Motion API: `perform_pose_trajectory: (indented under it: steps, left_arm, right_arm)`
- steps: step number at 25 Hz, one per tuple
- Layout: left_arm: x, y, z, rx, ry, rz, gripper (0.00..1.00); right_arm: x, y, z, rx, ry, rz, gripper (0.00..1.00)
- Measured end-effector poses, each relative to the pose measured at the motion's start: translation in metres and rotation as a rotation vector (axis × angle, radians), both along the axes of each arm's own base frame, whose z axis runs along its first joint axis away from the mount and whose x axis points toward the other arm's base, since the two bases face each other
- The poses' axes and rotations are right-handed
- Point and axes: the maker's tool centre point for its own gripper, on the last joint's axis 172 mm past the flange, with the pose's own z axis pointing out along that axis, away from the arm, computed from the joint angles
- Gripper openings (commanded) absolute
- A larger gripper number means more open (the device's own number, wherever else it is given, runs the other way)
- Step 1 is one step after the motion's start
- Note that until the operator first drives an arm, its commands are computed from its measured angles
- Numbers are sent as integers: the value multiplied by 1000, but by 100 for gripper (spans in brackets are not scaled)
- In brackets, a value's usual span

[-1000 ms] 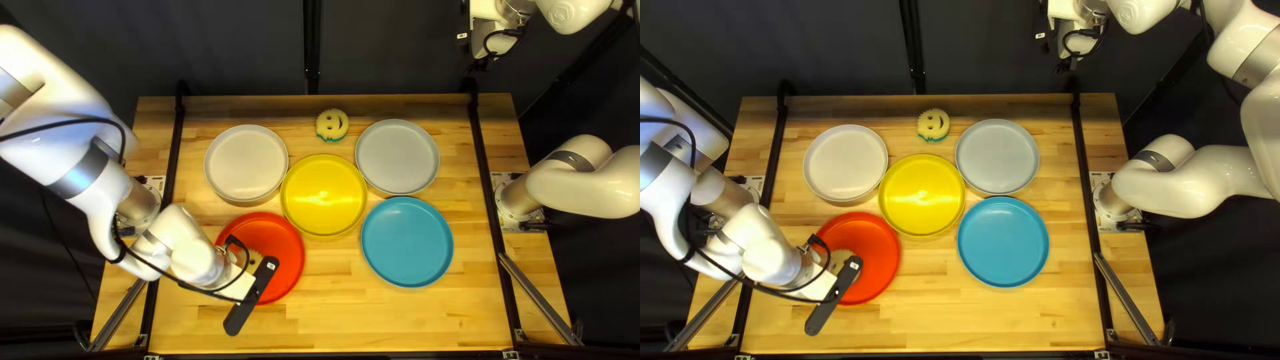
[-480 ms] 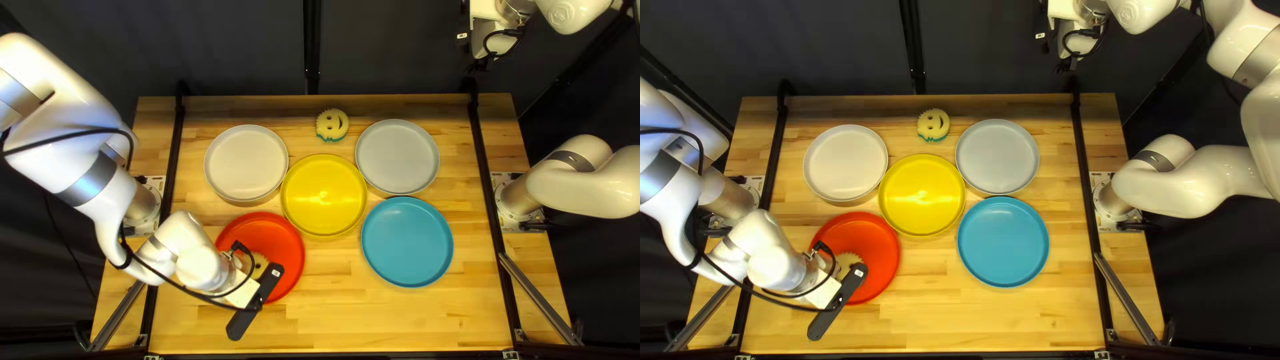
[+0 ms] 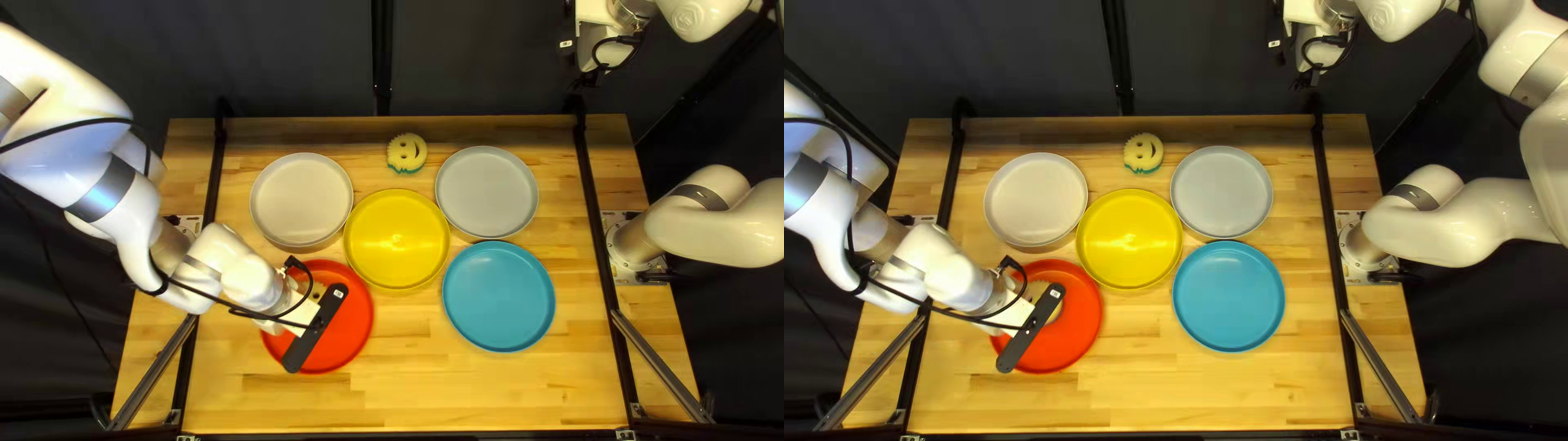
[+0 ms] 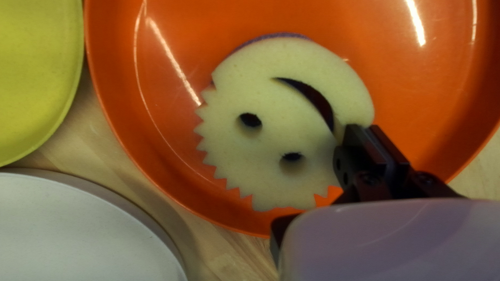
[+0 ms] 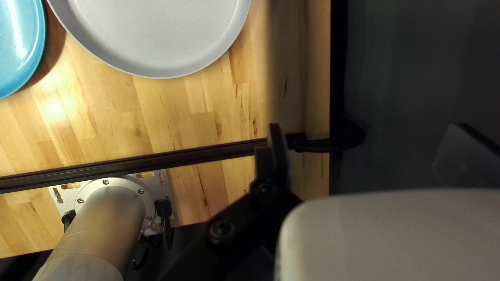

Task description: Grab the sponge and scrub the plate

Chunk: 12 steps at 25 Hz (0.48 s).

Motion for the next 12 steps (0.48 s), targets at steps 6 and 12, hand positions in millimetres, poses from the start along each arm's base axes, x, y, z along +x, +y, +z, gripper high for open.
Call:
perform_pose_trajectory:
  steps: [6, 12]
  left_arm:
    - [16, -45, 9, 12, -14, -35, 0]
    - [23, -75, 6, 28, -19, -74, 0]
  right_arm:
    - [0, 0, 0, 0, 0, 0, 100]
    - [0, 0, 0, 0, 0, 0, 100]
